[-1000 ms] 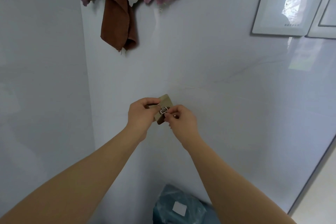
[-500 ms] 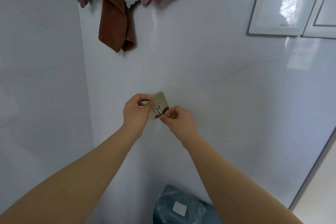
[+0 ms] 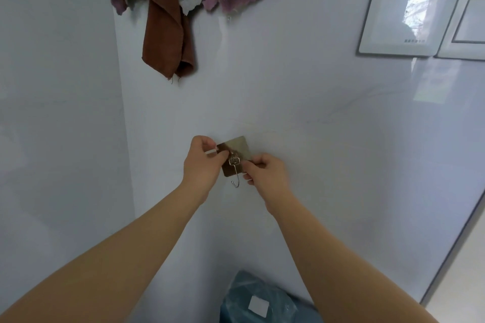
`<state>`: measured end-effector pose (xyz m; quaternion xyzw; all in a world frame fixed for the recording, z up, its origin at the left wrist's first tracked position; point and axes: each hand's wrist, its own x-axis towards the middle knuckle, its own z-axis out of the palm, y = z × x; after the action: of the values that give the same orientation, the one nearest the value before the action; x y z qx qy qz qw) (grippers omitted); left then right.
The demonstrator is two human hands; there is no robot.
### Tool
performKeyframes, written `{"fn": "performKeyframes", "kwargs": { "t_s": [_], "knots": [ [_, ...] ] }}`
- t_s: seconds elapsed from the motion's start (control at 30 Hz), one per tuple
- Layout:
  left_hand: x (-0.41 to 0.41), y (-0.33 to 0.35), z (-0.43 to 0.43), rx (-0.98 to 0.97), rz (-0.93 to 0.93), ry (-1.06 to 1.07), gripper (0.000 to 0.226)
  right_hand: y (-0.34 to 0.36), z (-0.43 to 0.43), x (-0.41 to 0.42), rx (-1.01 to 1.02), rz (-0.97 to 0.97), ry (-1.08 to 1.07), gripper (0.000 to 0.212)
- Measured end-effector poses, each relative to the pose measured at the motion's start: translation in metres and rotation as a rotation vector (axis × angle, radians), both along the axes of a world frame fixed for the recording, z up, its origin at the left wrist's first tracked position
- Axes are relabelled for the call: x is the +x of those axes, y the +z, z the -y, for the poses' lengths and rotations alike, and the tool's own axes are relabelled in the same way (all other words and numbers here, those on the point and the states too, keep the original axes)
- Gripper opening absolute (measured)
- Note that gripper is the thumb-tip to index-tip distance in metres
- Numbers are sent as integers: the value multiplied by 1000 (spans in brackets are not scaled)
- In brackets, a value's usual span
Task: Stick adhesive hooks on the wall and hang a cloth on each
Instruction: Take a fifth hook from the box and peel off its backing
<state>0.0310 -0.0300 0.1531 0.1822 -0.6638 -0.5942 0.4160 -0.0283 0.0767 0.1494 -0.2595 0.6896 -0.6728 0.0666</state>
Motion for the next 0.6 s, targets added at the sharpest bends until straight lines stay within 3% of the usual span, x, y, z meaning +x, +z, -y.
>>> {"fn": "performKeyframes", "kwargs": {
  "t_s": [0.13,0.27,0.37,0.47,0.6],
  "knots": [
    [-3,4,-10,30,36,-111,27,1,0,4,42,-127,-52,20],
    [-4,7,-5,69,40,-107,29,3,-3,11,81,-135,99,9],
    [0,9,2,47,54,-181,30,7,-8,11,-6,16,250,8],
    [5,9,3,-31,88,-273,24,11,-9,7,-120,187,259,18],
    [10,8,-3,-89,74,-453,22,13,-9,5,-130,243,290,15]
  ]
}}
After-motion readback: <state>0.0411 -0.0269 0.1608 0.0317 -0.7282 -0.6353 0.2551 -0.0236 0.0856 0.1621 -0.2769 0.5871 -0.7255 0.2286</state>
